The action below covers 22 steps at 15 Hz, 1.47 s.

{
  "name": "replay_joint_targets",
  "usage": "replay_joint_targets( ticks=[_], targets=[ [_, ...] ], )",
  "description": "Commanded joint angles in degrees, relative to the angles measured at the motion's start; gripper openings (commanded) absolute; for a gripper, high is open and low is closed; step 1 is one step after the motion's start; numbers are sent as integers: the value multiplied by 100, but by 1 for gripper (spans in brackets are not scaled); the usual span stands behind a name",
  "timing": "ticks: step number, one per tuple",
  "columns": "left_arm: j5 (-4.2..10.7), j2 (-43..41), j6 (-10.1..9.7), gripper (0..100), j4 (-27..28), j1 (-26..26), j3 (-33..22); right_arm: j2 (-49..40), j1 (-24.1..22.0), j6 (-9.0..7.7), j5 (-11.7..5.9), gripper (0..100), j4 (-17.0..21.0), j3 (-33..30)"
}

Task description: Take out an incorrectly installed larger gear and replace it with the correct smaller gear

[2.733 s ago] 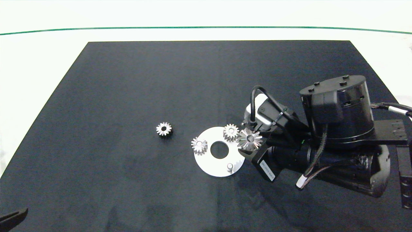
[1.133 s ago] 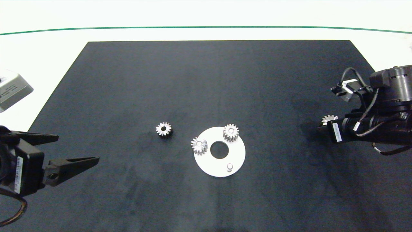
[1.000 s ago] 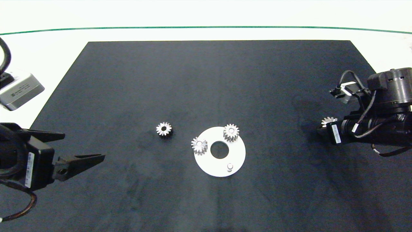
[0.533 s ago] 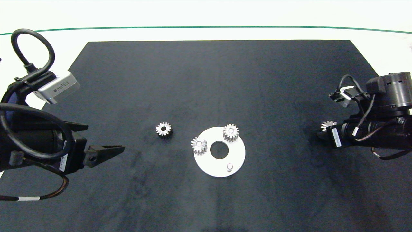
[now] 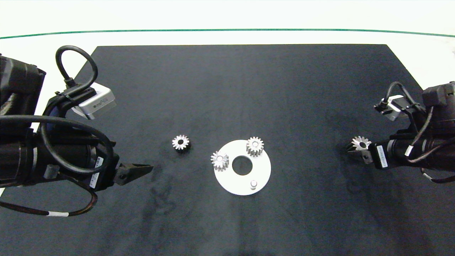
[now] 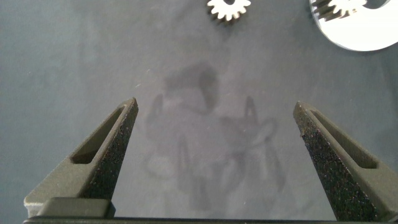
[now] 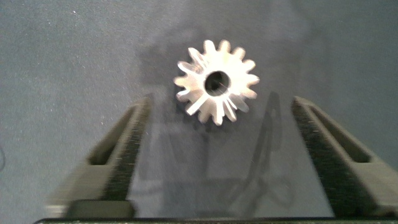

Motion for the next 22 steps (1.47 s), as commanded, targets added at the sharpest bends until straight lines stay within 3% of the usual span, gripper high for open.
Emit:
replay_joint_targets(
  ticks=[1, 3, 6, 8, 16, 18, 22],
  targets=[
    [4, 334, -2, 100, -10, -50, -141, -424, 4, -23, -5, 100, 10, 106],
    [30, 607, -10, 100, -98, -182, -290, -706, 21, -14, -5, 100, 19, 202],
    [74, 1011, 51, 100, -722, -358, -308, -908, 12, -14, 4, 100, 19, 229],
    [259, 1213, 139, 100, -977, -393, -352, -1022, 12, -14, 39, 100, 28, 255],
    [320, 1811, 174, 100, -1004, -463, -844, -1268, 21, -5, 66, 100, 28, 360],
    [399, 1916, 218, 100, -1021, -472, -905, -1286, 12, -5, 66, 100, 28, 387],
    [417, 2145, 280, 100, -1320, -525, -897, -1321, 12, 4, 66, 100, 19, 422]
  ],
)
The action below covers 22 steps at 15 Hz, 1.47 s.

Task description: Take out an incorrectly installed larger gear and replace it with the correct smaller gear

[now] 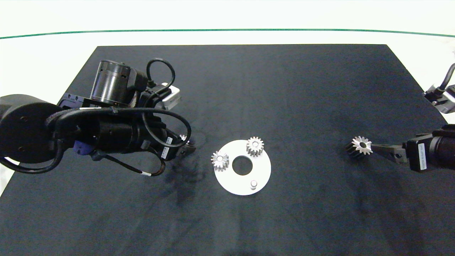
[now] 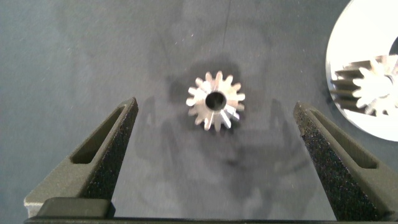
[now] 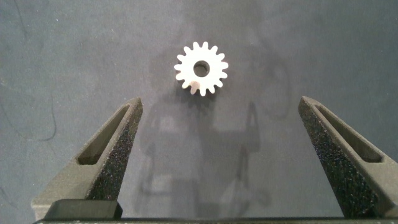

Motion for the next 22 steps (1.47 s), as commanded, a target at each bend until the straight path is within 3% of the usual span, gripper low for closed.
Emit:
replay_joint_targets(
  ticks=[1, 6, 13, 15, 22],
  targets=[
    [44, 196, 33, 100, -89, -66, -3, -16, 4, -7, -4, 100, 0, 21],
    [158, 355, 77, 100, -212, -137, -12, -16, 4, 1, 5, 100, -18, 39],
    [167, 522, 112, 100, -221, -137, -65, -43, 4, 1, 5, 100, -9, 39],
    [263, 583, 121, 99, -221, -137, -117, -43, 4, 1, 31, 100, 0, 39],
    [342, 653, 121, 84, -212, -137, -188, -43, -14, 10, 58, 100, -9, 74]
  ],
)
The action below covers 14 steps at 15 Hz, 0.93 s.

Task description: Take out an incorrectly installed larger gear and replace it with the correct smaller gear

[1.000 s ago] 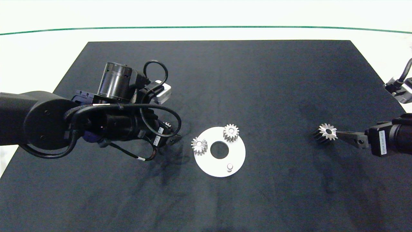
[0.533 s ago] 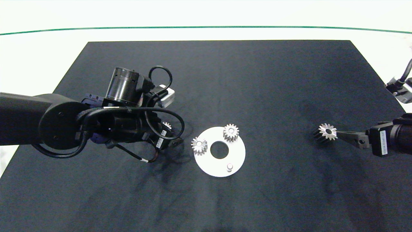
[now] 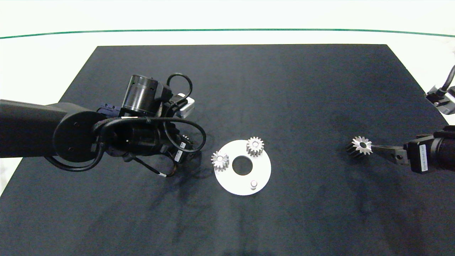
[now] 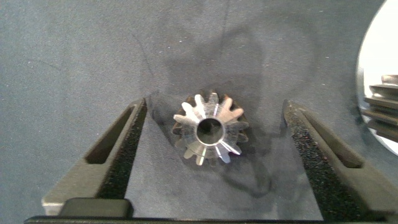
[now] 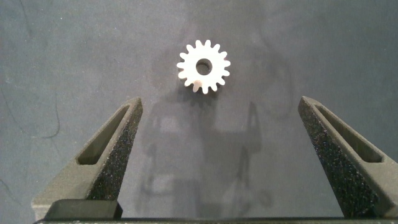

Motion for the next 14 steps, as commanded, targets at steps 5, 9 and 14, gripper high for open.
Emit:
replay_joint_targets(
  ticks=[5, 9, 14],
  targets=[
    [32, 5, 5, 74, 13, -43, -4, -5, -3, -6, 14, 100, -1, 18],
    [32, 5, 5, 66, 22, -43, -4, -5, -3, -6, 41, 100, -1, 18],
    [32, 5, 5, 56, 31, -43, 14, -5, -3, -6, 41, 100, -1, 18]
  ],
)
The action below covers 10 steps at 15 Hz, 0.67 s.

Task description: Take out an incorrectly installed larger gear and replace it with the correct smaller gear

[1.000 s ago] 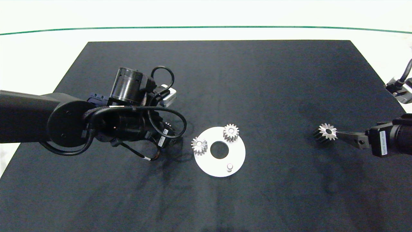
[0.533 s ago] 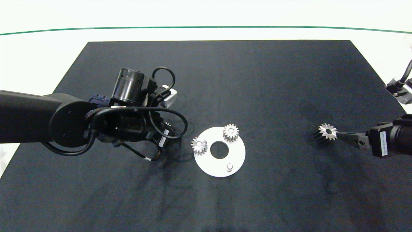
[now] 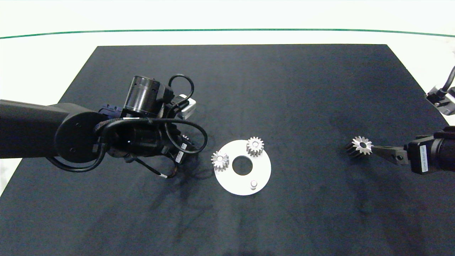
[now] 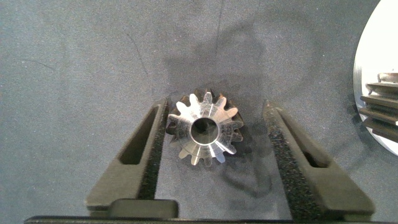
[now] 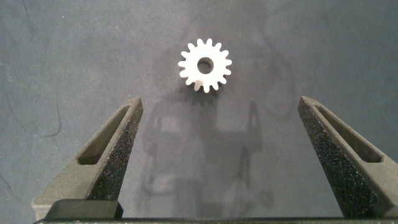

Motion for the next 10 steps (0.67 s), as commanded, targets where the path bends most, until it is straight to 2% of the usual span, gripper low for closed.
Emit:
replay_joint_targets(
  ticks=[1, 10],
  targets=[
    [6, -10, 8, 54, 0, -16, 9, 9, 2, -6, 6, 100, 2, 0],
    [6, -1, 8, 36, 0, -43, 26, 9, 2, -6, 6, 100, 2, 8]
  ],
)
